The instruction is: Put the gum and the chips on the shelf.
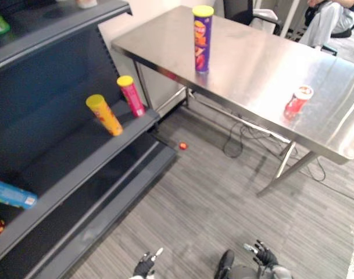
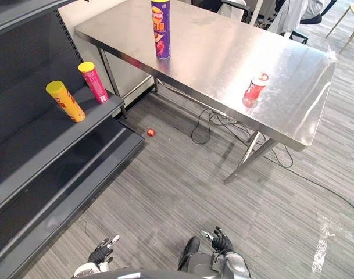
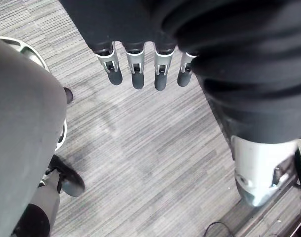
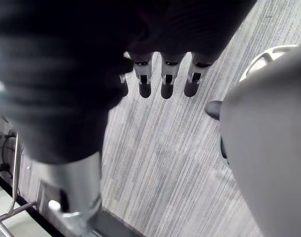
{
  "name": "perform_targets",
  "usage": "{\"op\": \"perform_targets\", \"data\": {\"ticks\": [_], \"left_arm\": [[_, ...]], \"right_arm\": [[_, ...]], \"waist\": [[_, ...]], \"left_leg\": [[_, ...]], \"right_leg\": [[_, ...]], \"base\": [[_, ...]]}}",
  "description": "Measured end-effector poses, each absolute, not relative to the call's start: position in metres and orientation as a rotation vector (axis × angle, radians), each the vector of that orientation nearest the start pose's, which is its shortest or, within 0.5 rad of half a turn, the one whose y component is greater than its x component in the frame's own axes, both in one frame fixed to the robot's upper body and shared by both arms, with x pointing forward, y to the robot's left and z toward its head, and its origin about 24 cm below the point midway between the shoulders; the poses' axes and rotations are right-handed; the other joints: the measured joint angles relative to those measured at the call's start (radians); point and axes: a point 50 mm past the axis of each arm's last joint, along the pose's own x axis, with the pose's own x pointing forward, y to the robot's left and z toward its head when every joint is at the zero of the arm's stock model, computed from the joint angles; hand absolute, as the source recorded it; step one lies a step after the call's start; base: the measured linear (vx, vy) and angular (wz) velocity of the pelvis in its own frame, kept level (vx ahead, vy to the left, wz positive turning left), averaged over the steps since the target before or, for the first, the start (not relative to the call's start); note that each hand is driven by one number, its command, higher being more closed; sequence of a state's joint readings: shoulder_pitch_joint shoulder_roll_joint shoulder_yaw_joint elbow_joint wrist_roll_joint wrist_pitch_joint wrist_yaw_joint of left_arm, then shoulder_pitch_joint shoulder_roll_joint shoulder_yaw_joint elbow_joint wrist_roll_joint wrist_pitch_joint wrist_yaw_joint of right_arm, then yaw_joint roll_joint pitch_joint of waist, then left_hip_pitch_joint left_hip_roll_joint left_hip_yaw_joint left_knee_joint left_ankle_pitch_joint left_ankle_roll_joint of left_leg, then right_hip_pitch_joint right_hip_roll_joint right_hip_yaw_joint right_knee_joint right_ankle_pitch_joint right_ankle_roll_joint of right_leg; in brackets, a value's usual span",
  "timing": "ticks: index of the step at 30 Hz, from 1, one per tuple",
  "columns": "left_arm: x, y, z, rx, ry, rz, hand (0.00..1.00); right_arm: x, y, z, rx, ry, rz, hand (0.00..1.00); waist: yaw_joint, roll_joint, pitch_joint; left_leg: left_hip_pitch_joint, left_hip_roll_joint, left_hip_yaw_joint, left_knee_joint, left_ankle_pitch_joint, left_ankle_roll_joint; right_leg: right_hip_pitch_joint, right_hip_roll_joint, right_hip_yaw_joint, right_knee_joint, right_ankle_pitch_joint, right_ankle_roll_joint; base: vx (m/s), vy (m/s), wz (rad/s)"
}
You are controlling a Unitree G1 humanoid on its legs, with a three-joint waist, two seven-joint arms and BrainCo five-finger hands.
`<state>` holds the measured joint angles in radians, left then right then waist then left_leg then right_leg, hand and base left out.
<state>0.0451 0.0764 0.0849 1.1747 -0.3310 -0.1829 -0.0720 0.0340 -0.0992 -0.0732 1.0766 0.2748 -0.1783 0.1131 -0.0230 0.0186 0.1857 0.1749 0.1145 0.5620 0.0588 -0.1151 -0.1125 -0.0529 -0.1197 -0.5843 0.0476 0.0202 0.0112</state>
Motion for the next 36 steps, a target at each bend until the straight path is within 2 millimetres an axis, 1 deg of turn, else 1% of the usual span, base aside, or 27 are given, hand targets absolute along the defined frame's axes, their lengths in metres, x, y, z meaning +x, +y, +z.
{"op": "perform_targets", "data": {"ticks": [1, 3, 7, 10, 11, 12, 15, 19, 21, 22, 23, 24, 25, 26, 27, 28, 29, 30, 31, 32, 33, 34, 35, 36], "left_arm": [[0.098, 0.189, -0.162, -0.280, 0.990, 0.280, 0.00], [0.100, 0.190, -0.162, -0.274, 0.987, 0.279, 0.00], [0.101, 0.189, -0.162, -0.273, 0.992, 0.277, 0.00], [0.102, 0.189, -0.161, -0.259, 0.993, 0.266, 0.00], [0.102, 0.189, -0.161, -0.258, 0.993, 0.266, 0.00], [0.102, 0.189, -0.161, -0.260, 0.992, 0.268, 0.00], [0.101, 0.191, -0.162, -0.279, 0.992, 0.294, 0.00], [0.100, 0.191, -0.162, -0.312, 0.988, 0.326, 0.00], [0.100, 0.192, -0.162, -0.334, 0.981, 0.353, 0.00], [0.100, 0.193, -0.161, -0.355, 0.969, 0.379, 0.00], [0.100, 0.194, -0.161, -0.362, 0.964, 0.388, 0.00], [0.100, 0.194, -0.161, -0.372, 0.952, 0.399, 0.00], [0.100, 0.194, -0.160, -0.374, 0.949, 0.402, 0.00], [0.100, 0.196, -0.160, -0.379, 0.944, 0.411, 0.00], [0.100, 0.196, -0.160, -0.378, 0.944, 0.413, 0.00], [0.100, 0.196, -0.160, -0.380, 0.945, 0.415, 0.00], [0.099, 0.195, -0.160, -0.382, 0.948, 0.414, 0.00], [0.099, 0.194, -0.161, -0.384, 0.949, 0.413, 0.00], [0.099, 0.195, -0.161, -0.383, 0.949, 0.412, 0.00], [0.099, 0.194, -0.161, -0.384, 0.948, 0.412, 0.00], [0.098, 0.194, -0.161, -0.384, 0.948, 0.410, 0.00], [0.098, 0.194, -0.161, -0.384, 0.948, 0.411, 0.00], [0.098, 0.193, -0.161, -0.384, 0.946, 0.411, 0.00], [0.099, 0.193, -0.161, -0.385, 0.945, 0.411, 0.00]], "right_arm": [[0.123, -0.198, -0.150, 0.222, 0.889, -0.190, 0.00], [0.122, -0.200, -0.150, 0.236, 0.885, -0.213, 0.00], [0.117, -0.210, -0.151, 0.277, 0.888, -0.293, 0.00], [0.109, -0.218, -0.153, 0.319, 0.895, -0.376, 0.00], [0.105, -0.221, -0.154, 0.331, 0.901, -0.406, 0.00], [0.099, -0.225, -0.155, 0.346, 0.913, -0.448, 0.00], [0.088, -0.232, -0.157, 0.384, 0.927, -0.527, 0.00], [0.073, -0.237, -0.159, 0.433, 0.941, -0.611, 0.00], [0.070, -0.234, -0.160, 0.462, 0.938, -0.639, 0.00], [0.071, -0.231, -0.161, 0.471, 0.938, -0.637, 0.00], [0.071, -0.231, -0.161, 0.474, 0.937, -0.635, 0.00], [0.072, -0.230, -0.161, 0.477, 0.939, -0.631, 0.00], [0.072, -0.229, -0.161, 0.477, 0.941, -0.630, 0.00], [0.073, -0.230, -0.161, 0.479, 0.937, -0.632, 0.00], [0.073, -0.230, -0.161, 0.482, 0.936, -0.634, 0.00], [0.073, -0.230, -0.161, 0.484, 0.934, -0.636, 0.00], [0.072, -0.232, -0.161, 0.480, 0.934, -0.638, 0.00], [0.072, -0.232, -0.161, 0.479, 0.934, -0.639, 0.00], [0.073, -0.232, -0.161, 0.480, 0.934, -0.636, 0.00], [0.073, -0.232, -0.160, 0.482, 0.932, -0.638, 0.00], [0.074, -0.232, -0.160, 0.482, 0.929, -0.636, 0.00], [0.074, -0.232, -0.160, 0.481, 0.929, -0.633, 0.00], [0.076, -0.231, -0.160, 0.472, 0.931, -0.617, 0.00], [0.075, -0.230, -0.160, 0.468, 0.937, -0.611, 0.00]], "waist": [[0.000, 0.004, 0.002], [0.000, 0.005, 0.003], [0.000, 0.007, 0.011], [-0.002, 0.006, 0.013], [-0.002, 0.006, 0.013], [-0.002, 0.006, 0.014], [-0.004, 0.005, 0.015], [-0.004, 0.008, 0.016], [-0.004, 0.003, 0.018], [-0.001, 0.001, 0.017], [-0.001, 0.002, 0.017], [0.000, 0.005, 0.015], [0.001, 0.007, 0.015], [0.003, 0.009, 0.014], [0.005, 0.003, 0.017], [0.007, 0.007, 0.015], [0.006, 0.012, 0.012], [0.007, 0.013, 0.011], [0.008, 0.012, 0.011], [0.009, 0.012, 0.011], [0.010, 0.011, 0.011], [0.010, 0.012, 0.010], [0.012, 0.012, 0.010], [0.014, 0.013, 0.007]], "left_leg": [[-0.004, 0.002, 0.000, 0.000, -0.006, 0.000], [-0.019, 0.000, 0.001, 0.003, -0.007, 0.000], [-0.027, -0.007, 0.003, 0.018, -0.007, 0.001], [-0.031, -0.010, 0.007, 0.034, -0.007, 0.000], [-0.032, -0.009, 0.008, 0.047, -0.007, 0.000], [-0.034, -0.004, 0.009, 0.070, -0.007, 0.000], [-0.044, 0.007, 0.013, 0.120, -0.007, 0.000], [-0.052, 0.021, 0.013, 0.166, -0.007, 0.000], [-0.071, 0.041, 0.012, 0.239, -0.006, 0.001], [-0.116, 0.076, 0.005, 0.358, -0.003, 0.006], [-0.136, 0.093, -0.001, 0.410, 0.001, 0.011], [-0.175, 0.127, -0.015, 0.514, 0.017, 0.023], [-0.197, 0.142, -0.046, 0.579, 0.040, 0.029], [-0.228, 0.157, -0.086, 0.656, 0.076, 0.030], [-0.243, 0.162, -0.104, 0.679, 0.067, 0.031], [-0.242, 0.157, -0.122, 0.688, 0.030, 0.036], [-0.248, 0.156, -0.142, 0.680, -0.014, 0.035], [-0.251, 0.155, -0.153, 0.671, -0.033, 0.033], [-0.260, 0.147, -0.187, 0.624, -0.060, 0.029], [-0.264, 0.135, -0.220, 0.562, -0.072, 0.022], [-0.258, 0.109, -0.280, 0.413, -0.072, 0.019], [-0.258, 0.105, -0.294, 0.381, -0.071, 0.019], [-0.260, 0.096, -0.335, 0.273, -0.064, 0.017], [-0.261, 0.088, -0.369, 0.185, -0.044, 0.020]], "right_leg": [[-0.009, 0.001, 0.002, 0.006, -0.002, -0.002], [-0.032, -0.002, 0.007, 0.020, -0.004, -0.005], [-0.063, -0.026, 0.022, 0.077, -0.031, -0.008], [-0.088, -0.041, 0.041, 0.118, -0.062, -0.012], [-0.087, -0.042, 0.046, 0.118, -0.071, -0.007], [-0.083, -0.042, 0.051, 0.116, -0.074, -0.008], [-0.081, -0.036, 0.074, 0.109, -0.080, -0.015], [-0.068, -0.023, 0.079, 0.082, -0.079, -0.015], [-0.051, -0.012, 0.087, 0.054, -0.079, -0.015], [-0.040, 0.000, 0.099, 0.028, -0.079, -0.015], [-0.037, 0.006, 0.104, 0.021, -0.079, -0.015], [-0.028, 0.020, 0.123, 0.005, -0.079, -0.014], [-0.023, 0.030, 0.147, -0.001, -0.078, -0.014], [-0.007, 0.038, 0.172, -0.009, -0.078, -0.015], [-0.003, 0.038, 0.189, -0.011, -0.077, -0.015], [0.005, 0.038, 0.227, -0.011, -0.077, -0.016], [0.013, 0.037, 0.266, -0.011, -0.076, -0.018], [0.018, 0.035, 0.281, -0.011, -0.076, -0.018], [0.026, 0.028, 0.320, -0.008, -0.076, -0.018], [0.031, 0.019, 0.344, -0.005, -0.075, -0.017], [0.039, 0.004, 0.382, -0.005, -0.069, -0.005], [0.039, 0.001, 0.392, -0.004, -0.067, -0.002], [0.039, -0.010, 0.425, -0.005, -0.066, 0.016], [0.039, -0.025, 0.452, -0.005, -0.063, 0.046]], "base": [[-0.08, 0.059, -0.06], [-0.09, 0.068, -0.06], [-0.10, 0.053, -0.06], [-0.12, 0.016, -0.12], [-0.10, -0.022, -0.12], [-0.10, -0.029, -0.15], [-0.09, -0.031, -0.24], [-0.06, -0.020, -0.15], [0.00, -0.024, -0.26], [0.01, -0.051, -0.35], [0.04, -0.056, -0.51], [0.06, -0.015, -0.51], [0.12, 0.023, -0.68], [0.10, 0.034, -0.61], [0.16, 0.096, -0.72], [0.16, 0.111, -0.67], [0.19, 0.132, -0.64], [0.16, 0.115, -0.56], [0.16, 0.144, -0.52], [0.19, 0.213, -0.73], [0.15, 0.210, -0.57], [0.15, 0.262, -0.73], [0.15, 0.313, -0.73], [0.15, 0.343, -0.81]]}}
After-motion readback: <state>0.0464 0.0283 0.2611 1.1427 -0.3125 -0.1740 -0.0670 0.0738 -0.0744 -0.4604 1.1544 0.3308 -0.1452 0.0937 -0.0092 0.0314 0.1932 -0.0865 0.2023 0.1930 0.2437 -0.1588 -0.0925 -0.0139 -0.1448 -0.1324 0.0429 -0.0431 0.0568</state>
